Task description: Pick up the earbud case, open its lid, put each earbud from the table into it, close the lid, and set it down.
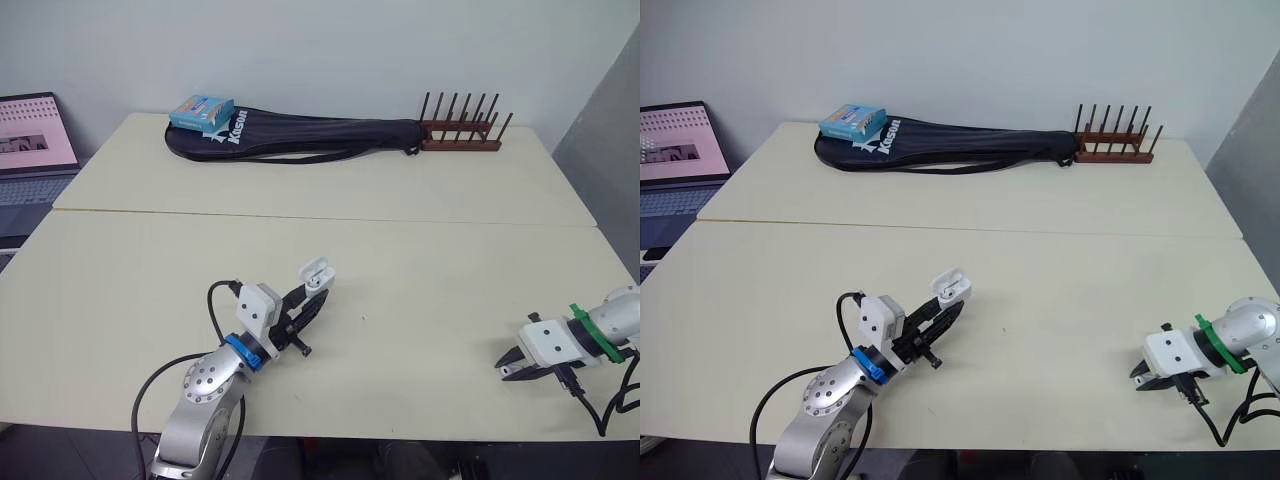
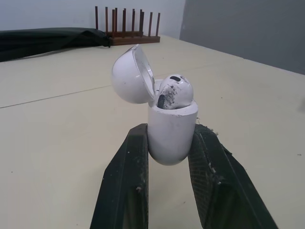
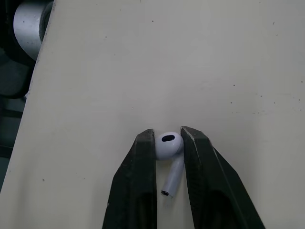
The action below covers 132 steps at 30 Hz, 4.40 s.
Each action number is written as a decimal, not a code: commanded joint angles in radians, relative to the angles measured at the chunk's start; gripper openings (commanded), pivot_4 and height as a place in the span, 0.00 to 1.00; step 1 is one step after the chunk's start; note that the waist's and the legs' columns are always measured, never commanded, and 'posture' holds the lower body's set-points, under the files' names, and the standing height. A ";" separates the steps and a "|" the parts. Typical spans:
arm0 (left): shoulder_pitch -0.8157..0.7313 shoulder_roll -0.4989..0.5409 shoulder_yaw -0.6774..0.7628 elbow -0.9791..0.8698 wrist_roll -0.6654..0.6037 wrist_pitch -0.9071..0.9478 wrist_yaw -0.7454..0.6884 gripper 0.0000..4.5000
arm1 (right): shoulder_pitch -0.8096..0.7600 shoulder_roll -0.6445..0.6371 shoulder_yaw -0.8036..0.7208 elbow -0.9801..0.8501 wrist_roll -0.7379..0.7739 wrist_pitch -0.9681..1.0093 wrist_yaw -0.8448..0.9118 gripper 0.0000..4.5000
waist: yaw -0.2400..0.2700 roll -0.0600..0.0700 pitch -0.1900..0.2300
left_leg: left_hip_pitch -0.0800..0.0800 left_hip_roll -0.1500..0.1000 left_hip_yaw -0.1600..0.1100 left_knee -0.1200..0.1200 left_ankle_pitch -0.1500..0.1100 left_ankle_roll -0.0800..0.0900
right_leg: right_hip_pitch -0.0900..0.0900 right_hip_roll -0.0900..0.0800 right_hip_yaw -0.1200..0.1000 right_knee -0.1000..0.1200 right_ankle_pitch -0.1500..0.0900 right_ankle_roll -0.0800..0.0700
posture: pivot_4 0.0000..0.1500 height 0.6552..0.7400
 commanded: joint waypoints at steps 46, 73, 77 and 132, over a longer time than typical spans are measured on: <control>0.004 -0.019 -0.028 -0.043 -0.009 0.002 0.024 0.18 | 0.140 -0.113 -0.035 -0.494 -0.165 0.593 -0.222 0.09 | -0.003 0.001 -0.001 | 0.001 0.000 0.001 0.000 0.000 0.000 | 0.000 0.001 0.001 0.000 0.000 0.000 | 1.00 0.63; -0.149 -0.038 -0.048 -0.005 -0.047 0.018 -0.038 0.18 | -0.225 0.707 -0.073 -0.575 0.146 0.634 -0.748 0.09 | 0.003 0.001 -0.001 | -0.005 -0.001 -0.005 0.001 0.000 0.000 | -0.004 0.000 -0.004 0.002 0.000 0.000 | 1.00 0.63; -0.155 -0.037 -0.049 -0.007 -0.050 0.022 -0.036 0.18 | -0.220 0.723 -0.040 -0.544 0.137 0.594 -0.750 0.09 | 0.000 0.001 -0.001 | -0.005 0.000 -0.005 0.000 0.000 0.000 | -0.004 0.001 -0.004 0.003 0.000 0.000 | 1.00 0.63; -0.183 -0.041 -0.046 -0.020 -0.047 0.017 -0.045 0.18 | -0.156 0.709 0.025 -0.528 0.147 0.659 -0.757 0.09 | 0.000 0.001 0.000 | -0.005 0.000 -0.005 0.000 0.000 0.000 | -0.005 0.001 -0.004 0.003 0.000 0.000 | 1.00 0.63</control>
